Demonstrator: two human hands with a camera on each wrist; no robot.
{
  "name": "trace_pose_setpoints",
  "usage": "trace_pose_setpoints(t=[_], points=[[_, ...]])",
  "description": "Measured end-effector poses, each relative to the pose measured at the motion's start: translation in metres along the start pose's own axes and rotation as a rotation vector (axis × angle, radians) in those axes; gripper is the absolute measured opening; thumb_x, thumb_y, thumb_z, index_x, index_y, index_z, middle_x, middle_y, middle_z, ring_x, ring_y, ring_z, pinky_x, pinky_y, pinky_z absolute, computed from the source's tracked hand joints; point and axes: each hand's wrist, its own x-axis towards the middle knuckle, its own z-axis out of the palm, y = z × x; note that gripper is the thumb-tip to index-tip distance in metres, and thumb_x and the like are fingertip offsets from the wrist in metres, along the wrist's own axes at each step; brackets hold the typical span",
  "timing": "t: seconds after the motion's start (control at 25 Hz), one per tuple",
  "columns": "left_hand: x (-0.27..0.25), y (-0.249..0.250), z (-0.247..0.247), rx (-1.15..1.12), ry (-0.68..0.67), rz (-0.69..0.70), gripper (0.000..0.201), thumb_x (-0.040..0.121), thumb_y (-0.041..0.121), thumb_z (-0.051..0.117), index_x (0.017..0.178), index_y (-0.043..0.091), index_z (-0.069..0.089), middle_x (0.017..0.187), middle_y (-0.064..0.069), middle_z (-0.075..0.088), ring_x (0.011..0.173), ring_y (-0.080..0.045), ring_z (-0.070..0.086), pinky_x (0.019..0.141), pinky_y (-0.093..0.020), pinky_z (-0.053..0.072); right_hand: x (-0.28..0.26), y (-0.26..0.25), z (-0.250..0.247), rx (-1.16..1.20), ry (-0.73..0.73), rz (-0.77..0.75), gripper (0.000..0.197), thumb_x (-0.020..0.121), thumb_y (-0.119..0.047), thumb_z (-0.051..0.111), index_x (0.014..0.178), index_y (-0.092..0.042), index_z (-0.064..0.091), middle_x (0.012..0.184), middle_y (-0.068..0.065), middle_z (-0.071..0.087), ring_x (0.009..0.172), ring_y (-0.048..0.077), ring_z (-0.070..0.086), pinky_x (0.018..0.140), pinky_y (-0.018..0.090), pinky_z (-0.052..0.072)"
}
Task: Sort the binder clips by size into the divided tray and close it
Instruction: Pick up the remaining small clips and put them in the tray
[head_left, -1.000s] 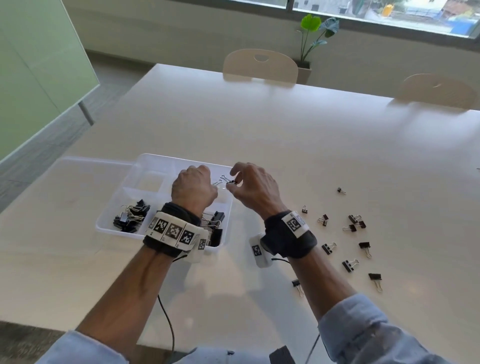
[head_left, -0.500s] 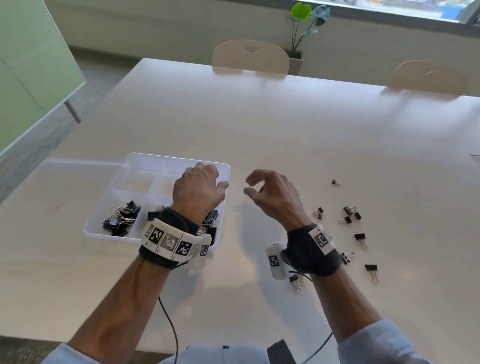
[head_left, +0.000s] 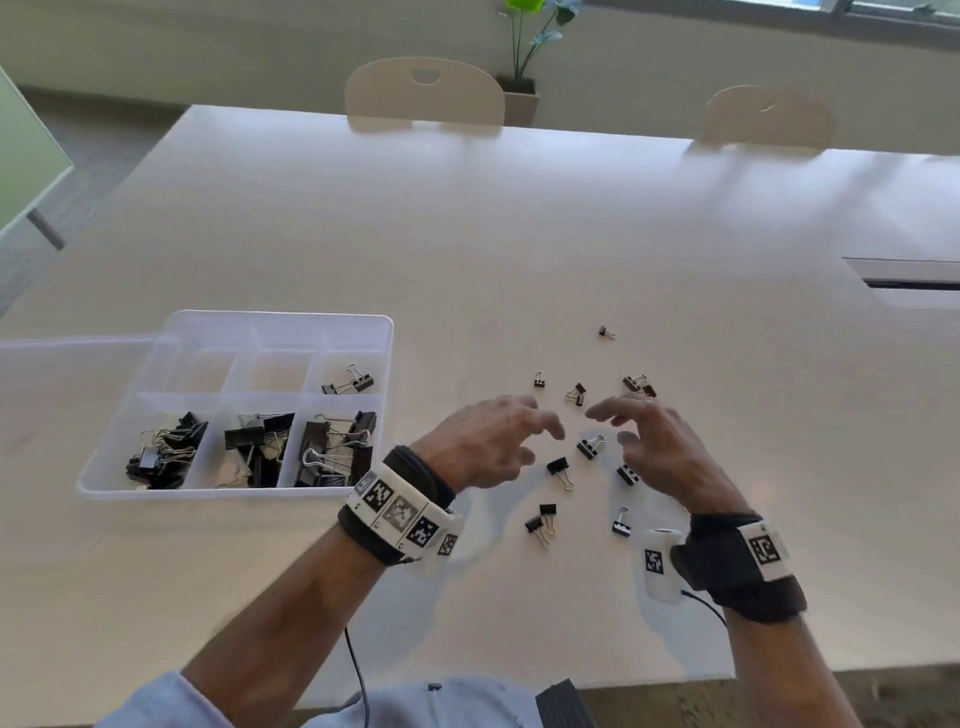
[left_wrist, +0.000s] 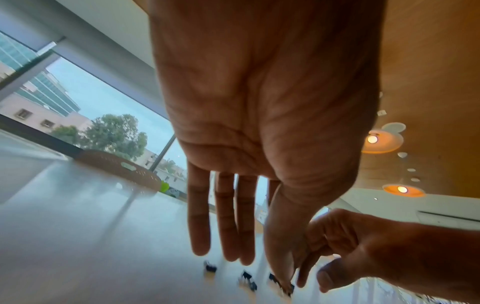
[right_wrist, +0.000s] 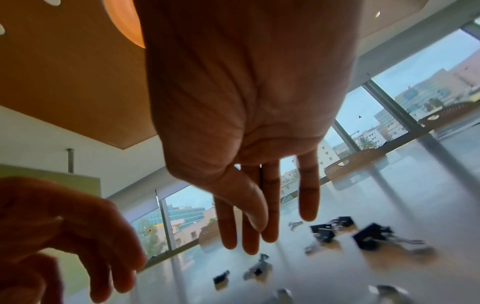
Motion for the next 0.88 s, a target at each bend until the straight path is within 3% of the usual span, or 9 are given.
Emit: trace_pose_setpoints(t=[0.16, 0.36, 0.48, 0.6, 0.88], points=[[0.022, 0.006, 0.024, 0.044, -0.122, 0.025, 0.056, 0.097, 0.013, 0.067, 0.142, 0.043, 0.054, 0.124, 0.002, 0.055, 0.115, -0.017, 0.055, 0.094, -0.038, 0.051, -0.003, 0.013, 0.015, -0.034, -0.093, -0.032, 0.033, 0.097, -0.015, 0.07, 0.12, -0.038, 0.073, 0.119, -0.016, 0.06, 0.113, 0.006, 0.059, 0.099, 0.035, 0.052], [0.029, 0.007, 0.039, 0.091, -0.057, 0.05, 0.04, 0.098, 0.02, 0.067, 0.132, 0.039, 0.058, 0.118, 0.001, 0.052, 0.112, -0.019, 0.05, 0.091, -0.036, 0.05, -0.001, 0.009, 0.018, -0.12, -0.075, -0.046, 0.019, 0.1, -0.031, 0.07, 0.118, -0.038, 0.07, 0.114, -0.015, 0.053, 0.112, 0.007, 0.057, 0.091, 0.036, 0.055], [0.028, 0.003, 0.044, 0.088, -0.016, 0.071, 0.034, 0.098, 0.019, 0.067, 0.127, 0.034, 0.059, 0.116, 0.001, 0.053, 0.109, -0.018, 0.051, 0.087, -0.034, 0.051, 0.001, 0.007, 0.02, -0.159, -0.093, -0.054, 0.027, 0.101, -0.031, 0.067, 0.126, -0.04, 0.066, 0.116, -0.016, 0.053, 0.114, 0.004, 0.053, 0.087, 0.031, 0.052], [0.026, 0.0, 0.046, 0.086, 0.02, 0.072, 0.025, 0.098, 0.019, 0.068, 0.121, 0.027, 0.062, 0.113, 0.002, 0.053, 0.107, -0.018, 0.052, 0.085, -0.034, 0.051, 0.001, 0.005, 0.021, -0.185, -0.112, -0.043, 0.022, 0.098, -0.029, 0.07, 0.117, -0.041, 0.068, 0.118, -0.016, 0.052, 0.116, 0.003, 0.051, 0.086, 0.028, 0.047], [0.012, -0.008, 0.036, -0.001, 0.144, 0.06, 0.019, 0.097, 0.024, 0.067, 0.113, 0.014, 0.066, 0.109, -0.001, 0.069, 0.095, -0.017, 0.065, 0.085, -0.033, 0.057, 0.009, -0.011, 0.018, -0.157, -0.057, -0.032, 0.011, 0.094, -0.038, 0.075, 0.102, -0.039, 0.067, 0.102, -0.022, 0.064, 0.097, 0.004, 0.066, 0.08, 0.038, 0.059]])
